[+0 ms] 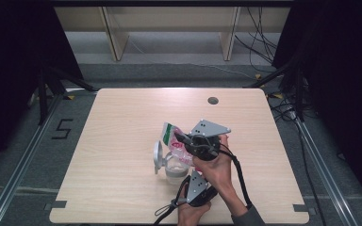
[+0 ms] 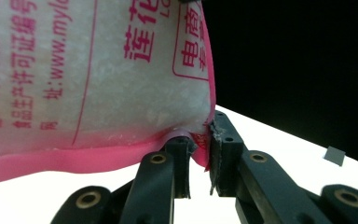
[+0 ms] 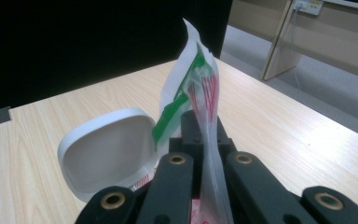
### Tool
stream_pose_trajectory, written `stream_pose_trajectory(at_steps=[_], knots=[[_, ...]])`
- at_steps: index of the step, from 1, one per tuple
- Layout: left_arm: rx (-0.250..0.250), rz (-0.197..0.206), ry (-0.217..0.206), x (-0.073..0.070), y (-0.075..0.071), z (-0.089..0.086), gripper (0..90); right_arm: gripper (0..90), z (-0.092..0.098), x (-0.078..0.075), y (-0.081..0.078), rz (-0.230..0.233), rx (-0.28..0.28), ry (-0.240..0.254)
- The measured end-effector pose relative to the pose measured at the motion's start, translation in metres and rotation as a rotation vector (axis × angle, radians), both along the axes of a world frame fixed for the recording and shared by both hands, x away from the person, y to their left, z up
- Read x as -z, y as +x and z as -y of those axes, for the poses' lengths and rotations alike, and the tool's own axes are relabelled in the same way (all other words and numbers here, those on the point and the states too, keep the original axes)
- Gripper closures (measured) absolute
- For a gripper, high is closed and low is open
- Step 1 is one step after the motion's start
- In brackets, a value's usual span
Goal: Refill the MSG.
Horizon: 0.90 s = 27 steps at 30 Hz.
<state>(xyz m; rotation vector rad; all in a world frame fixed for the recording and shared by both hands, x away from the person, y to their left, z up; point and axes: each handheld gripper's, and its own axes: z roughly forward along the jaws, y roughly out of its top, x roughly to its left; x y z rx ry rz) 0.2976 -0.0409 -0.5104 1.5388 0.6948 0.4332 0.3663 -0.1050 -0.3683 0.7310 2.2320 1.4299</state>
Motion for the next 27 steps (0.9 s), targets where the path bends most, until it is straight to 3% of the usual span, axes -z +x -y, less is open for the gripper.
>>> stream_pose_trajectory(at_steps=[6, 11, 13, 15, 19, 23, 27], knots=[[0.005, -0.005, -0.005, 0.0000, 0.0006, 0.0005, 79.3, 90.0, -0.0003, 0.0001, 0.0000, -0.012, 0.001, -0.004], [0.006, -0.003, -0.015, -0.0003, 0.0006, 0.0015, 79.3, 90.0, -0.0006, -0.0001, 0.0007, 0.028, 0.007, -0.011], [0.006, -0.003, -0.015, -0.0002, 0.0009, 0.0017, 79.3, 90.0, -0.0018, 0.0008, -0.0014, -0.015, 0.011, 0.000], [0.008, 0.000, -0.015, -0.0004, 0.0006, 0.0015, 79.4, 90.0, -0.0011, 0.0001, 0.0003, 0.016, 0.008, -0.006], [0.006, -0.005, -0.015, -0.0003, 0.0009, 0.0025, 79.3, 90.0, 0.0003, -0.0002, 0.0008, 0.004, 0.003, -0.013], [0.006, -0.006, -0.016, -0.0003, 0.0010, 0.0028, 79.3, 90.0, 0.0001, 0.0012, 0.0024, 0.025, 0.014, -0.002], [0.005, -0.002, -0.012, -0.0005, 0.0007, 0.0025, 79.2, 90.0, 0.0002, -0.0001, 0.0012, 0.004, 0.005, -0.016]])
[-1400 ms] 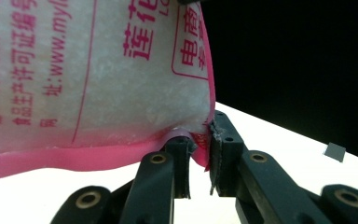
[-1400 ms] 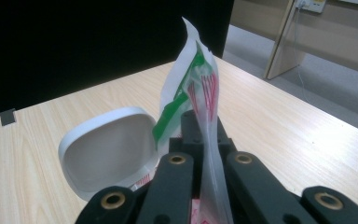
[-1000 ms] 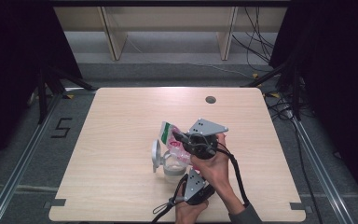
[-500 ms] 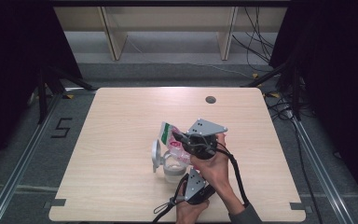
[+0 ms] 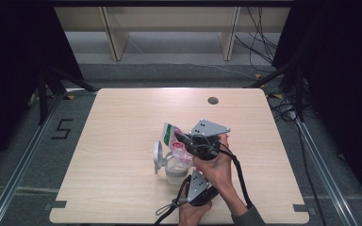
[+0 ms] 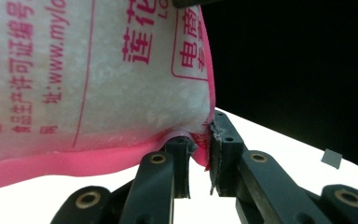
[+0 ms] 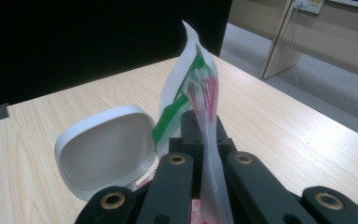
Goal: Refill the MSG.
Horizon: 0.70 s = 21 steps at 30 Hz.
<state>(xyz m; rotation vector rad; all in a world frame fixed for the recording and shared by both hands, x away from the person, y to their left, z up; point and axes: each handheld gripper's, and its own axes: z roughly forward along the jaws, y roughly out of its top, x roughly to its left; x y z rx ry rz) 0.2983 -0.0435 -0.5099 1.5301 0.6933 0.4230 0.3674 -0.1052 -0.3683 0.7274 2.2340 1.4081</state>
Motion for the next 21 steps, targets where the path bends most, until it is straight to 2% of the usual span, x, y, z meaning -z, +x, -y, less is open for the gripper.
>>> stream_pose_trajectory(at_steps=[5, 7, 9, 11, 14, 16, 18, 19, 21], knots=[[0.002, 0.000, 0.001, -0.0002, 0.0000, -0.0003, 79.2, 90.0, -0.0008, -0.0001, -0.0004, -0.010, -0.007, 0.000], [0.002, -0.003, -0.002, -0.0002, 0.0002, 0.0000, 79.2, 90.0, -0.0007, 0.0006, 0.0008, 0.006, -0.004, 0.006], [0.002, -0.001, -0.002, -0.0003, 0.0001, 0.0000, 79.2, 90.0, -0.0009, 0.0002, -0.0006, -0.017, -0.006, 0.004], [0.002, -0.003, -0.004, -0.0002, 0.0003, 0.0000, 79.2, 90.0, -0.0006, -0.0001, -0.0003, -0.014, -0.006, 0.004], [-0.001, 0.000, -0.006, -0.0003, -0.0001, 0.0007, 79.2, 90.0, -0.0014, 0.0001, -0.0026, -0.035, 0.013, 0.012], [-0.003, -0.003, -0.001, -0.0004, -0.0002, 0.0002, 79.2, 90.0, -0.0007, 0.0001, -0.0001, -0.006, -0.004, 0.002], [-0.001, -0.004, -0.003, -0.0004, -0.0001, 0.0004, 79.2, 90.0, -0.0007, -0.0001, -0.0004, -0.014, -0.004, 0.003], [-0.006, -0.009, 0.011, -0.0010, -0.0009, -0.0002, 79.2, 90.0, -0.0012, 0.0000, -0.0005, -0.010, -0.006, 0.005], [0.001, -0.002, -0.005, 0.0000, 0.0006, 0.0004, 79.2, 90.0, -0.0009, 0.0000, 0.0000, 0.000, -0.008, -0.001]])
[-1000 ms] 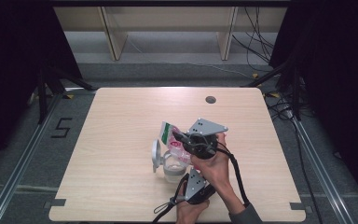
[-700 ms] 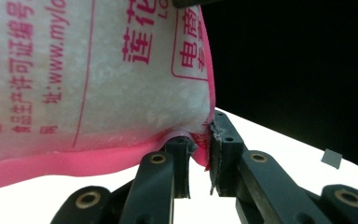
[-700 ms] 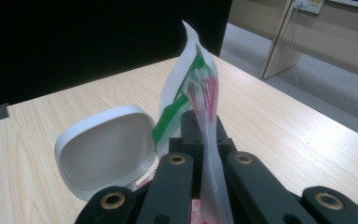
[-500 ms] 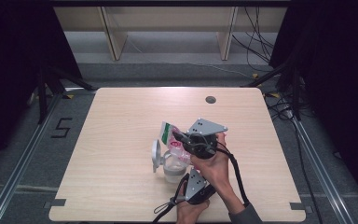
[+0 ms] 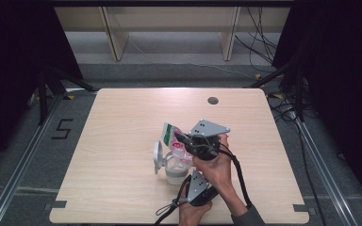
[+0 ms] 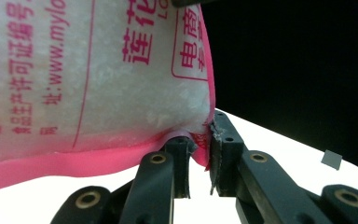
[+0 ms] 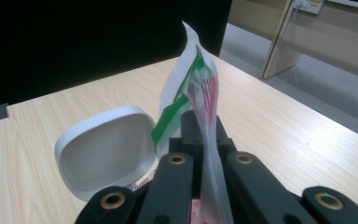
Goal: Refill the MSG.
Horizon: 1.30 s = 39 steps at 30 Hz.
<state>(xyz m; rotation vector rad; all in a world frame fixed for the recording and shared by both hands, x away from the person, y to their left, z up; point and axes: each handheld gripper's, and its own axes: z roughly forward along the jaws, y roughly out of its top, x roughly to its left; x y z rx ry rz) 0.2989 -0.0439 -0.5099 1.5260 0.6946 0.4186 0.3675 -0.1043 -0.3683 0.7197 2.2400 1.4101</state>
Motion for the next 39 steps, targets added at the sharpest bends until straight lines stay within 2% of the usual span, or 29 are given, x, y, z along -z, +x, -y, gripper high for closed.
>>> stream_pose_trajectory(at_steps=[7, 8, 9, 11, 12, 13, 14, 15, 17, 19, 22, 23, 30, 33, 35, 39], knots=[[-0.001, 0.000, 0.001, 0.0002, 0.0003, 0.0002, 79.2, 90.0, 0.0009, -0.0009, 0.0002, 0.009, -0.003, 0.007], [0.000, 0.002, 0.003, 0.0001, 0.0001, 0.0003, 79.2, 90.0, 0.0007, -0.0009, -0.0008, -0.011, 0.002, 0.022], [-0.009, -0.006, 0.022, -0.0009, -0.0012, -0.0005, 79.2, 90.0, 0.0014, -0.0017, -0.0012, 0.008, 0.014, 0.012], [0.000, 0.004, 0.004, -0.0001, 0.0005, -0.0003, 79.2, 90.0, 0.0013, -0.0030, -0.0018, 0.018, 0.014, 0.010], [-0.001, 0.003, 0.008, -0.0002, 0.0008, -0.0008, 79.2, 90.0, 0.0015, -0.0034, -0.0009, 0.030, 0.004, 0.005], [0.000, 0.002, 0.004, -0.0002, 0.0009, -0.0003, 79.3, 90.0, 0.0014, -0.0040, -0.0017, 0.018, 0.003, 0.011], [0.003, 0.003, 0.000, -0.0001, 0.0007, 0.0002, 79.2, 90.0, 0.0012, -0.0033, -0.0014, 0.036, 0.005, 0.010], [0.003, 0.002, 0.002, -0.0001, 0.0004, 0.0002, 79.2, 90.0, 0.0009, -0.0031, -0.0022, 0.015, 0.014, 0.002], [0.004, -0.003, 0.002, 0.0003, 0.0005, 0.0002, 79.2, 90.0, 0.0006, -0.0013, 0.0003, 0.029, 0.002, -0.013], [0.005, -0.003, -0.001, 0.0002, 0.0005, 0.0005, 79.2, 90.0, 0.0008, -0.0012, 0.0001, 0.015, 0.005, -0.010], [0.008, -0.004, 0.000, 0.0000, 0.0002, 0.0007, 79.2, 90.0, 0.0013, -0.0017, 0.0002, 0.024, 0.010, -0.006], [0.005, -0.003, 0.002, -0.0002, 0.0000, 0.0010, 79.2, 90.0, 0.0005, -0.0006, -0.0002, 0.010, 0.021, 0.007], [0.007, -0.001, -0.004, -0.0004, -0.0007, 0.0011, 79.1, 90.0, 0.0006, -0.0002, 0.0017, 0.009, 0.009, -0.018], [-0.001, -0.012, 0.011, -0.0009, -0.0017, 0.0000, 79.1, 90.0, -0.0005, 0.0008, 0.0023, 0.008, 0.009, -0.012], [0.003, -0.003, -0.006, -0.0005, -0.0011, 0.0008, 79.1, 90.0, -0.0009, 0.0008, 0.0021, 0.010, 0.013, -0.011], [0.003, -0.004, -0.007, -0.0009, -0.0009, 0.0008, 79.1, 90.0, -0.0012, 0.0002, 0.0011, -0.005, 0.019, -0.010]])
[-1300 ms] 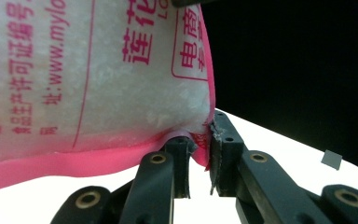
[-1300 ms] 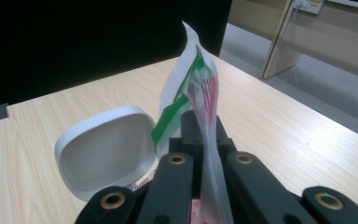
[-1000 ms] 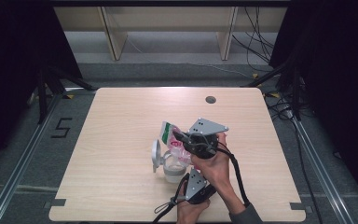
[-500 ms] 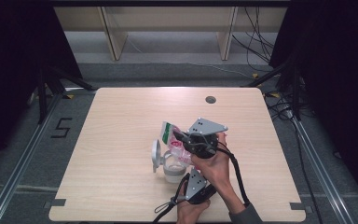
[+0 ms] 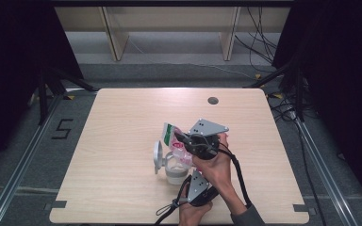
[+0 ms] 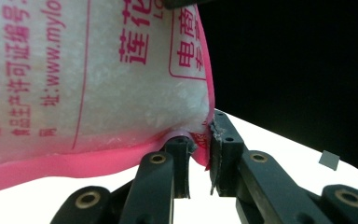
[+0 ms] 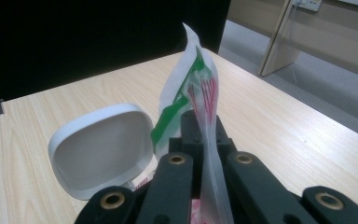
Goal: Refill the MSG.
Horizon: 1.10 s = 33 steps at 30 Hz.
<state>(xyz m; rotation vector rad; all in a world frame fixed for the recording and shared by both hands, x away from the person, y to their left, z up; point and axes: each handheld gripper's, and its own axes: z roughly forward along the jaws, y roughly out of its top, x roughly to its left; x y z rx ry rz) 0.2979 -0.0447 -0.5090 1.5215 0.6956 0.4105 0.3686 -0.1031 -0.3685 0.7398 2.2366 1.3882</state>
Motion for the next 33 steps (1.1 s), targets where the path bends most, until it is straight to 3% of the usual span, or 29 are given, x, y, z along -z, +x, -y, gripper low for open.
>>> stream_pose_trajectory(at_steps=[3, 4, 15, 18, 19, 20, 21, 26, 27, 28, 29, 30, 33], knots=[[-0.010, -0.007, 0.013, -0.0012, -0.0013, -0.0007, 79.1, 90.0, -0.0012, 0.0002, 0.0009, 0.025, -0.007, -0.007], [-0.006, -0.003, 0.005, -0.0009, -0.0007, -0.0004, 79.1, 90.0, -0.0014, -0.0004, -0.0001, 0.004, 0.001, 0.001], [-0.001, 0.005, 0.002, -0.0012, 0.0000, 0.0002, 79.1, 90.0, -0.0020, -0.0010, 0.0003, 0.003, -0.018, -0.009], [-0.008, -0.001, 0.008, -0.0021, -0.0012, 0.0002, 79.1, 90.0, -0.0025, -0.0008, -0.0010, 0.002, -0.001, 0.000], [-0.001, 0.007, -0.004, -0.0013, -0.0001, 0.0007, 79.1, 90.0, -0.0020, -0.0010, -0.0003, 0.019, 0.000, -0.001], [-0.014, -0.018, -0.075, -0.0021, -0.0025, 0.0060, 79.1, 90.0, -0.0017, -0.0017, 0.0001, 0.014, -0.010, -0.010], [-0.004, 0.000, -0.009, -0.0013, -0.0001, 0.0016, 79.1, 90.0, -0.0020, -0.0013, 0.0002, 0.008, -0.010, -0.007], [0.003, -0.002, -0.012, -0.0009, 0.0009, 0.0016, 79.1, 90.0, -0.0015, -0.0008, 0.0012, 0.018, -0.014, -0.019], [0.002, -0.013, -0.086, -0.0011, -0.0002, 0.0068, 79.1, 90.0, -0.0021, -0.0006, 0.0008, 0.017, -0.006, -0.018], [-0.002, -0.018, -0.114, -0.0011, -0.0007, 0.0089, 79.0, 90.0, -0.0020, -0.0010, 0.0005, 0.015, -0.011, -0.028], [-0.002, -0.017, -0.112, -0.0008, -0.0007, 0.0087, 79.0, 90.0, -0.0023, -0.0007, 0.0005, 0.017, -0.015, -0.038], [0.005, -0.004, -0.016, -0.0004, 0.0008, 0.0018, 79.0, 90.0, -0.0035, 0.0004, 0.0007, 0.021, -0.008, -0.031], [0.007, -0.004, -0.015, -0.0004, 0.0007, 0.0020, 79.0, 90.0, -0.0020, 0.0005, 0.0021, 0.026, -0.016, -0.036]])
